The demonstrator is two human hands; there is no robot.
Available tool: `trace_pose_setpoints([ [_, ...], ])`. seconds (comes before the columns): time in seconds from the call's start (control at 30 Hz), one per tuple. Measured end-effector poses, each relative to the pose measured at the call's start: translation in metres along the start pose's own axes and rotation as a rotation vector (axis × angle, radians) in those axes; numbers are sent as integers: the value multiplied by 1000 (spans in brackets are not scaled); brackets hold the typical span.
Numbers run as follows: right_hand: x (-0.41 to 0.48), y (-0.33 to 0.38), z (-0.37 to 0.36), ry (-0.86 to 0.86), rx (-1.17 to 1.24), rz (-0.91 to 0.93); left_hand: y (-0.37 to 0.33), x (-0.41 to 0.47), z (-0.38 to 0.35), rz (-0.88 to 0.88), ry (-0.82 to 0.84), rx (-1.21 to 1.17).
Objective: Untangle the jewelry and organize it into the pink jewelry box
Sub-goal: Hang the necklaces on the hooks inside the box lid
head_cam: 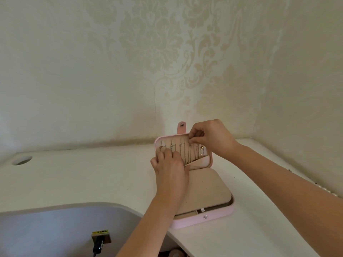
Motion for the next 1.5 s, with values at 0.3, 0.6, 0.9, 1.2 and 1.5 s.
trace_pose_setpoints([
  [0.3, 7, 6, -6, -93, -52, -24, -1, -1, 4, -13, 9, 28],
  [0.6, 7, -2, -14, -296, -168, 238, 0, -1, 3, -26, -2, 38],
  [0.9, 2, -25, -23, -408, -232, 389, 0, -1, 2, -28, -19, 18],
  [1.2, 8, -12, -8, 180, 112, -95, 0, 0, 0, -48, -31, 55],
  [1.5, 15, -9, 6, 223, 233, -95, -3, -1, 12, -8, -257, -81],
])
Point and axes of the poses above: each hand's wrist, its own x-axis towards the middle knuckle, its own z-axis out of the back of the hand, y = z × x, the point moved 1 cm from there along x, towards the middle knuckle, and after that the axes turned 15 degrees about -z, right-handed, at the moved point
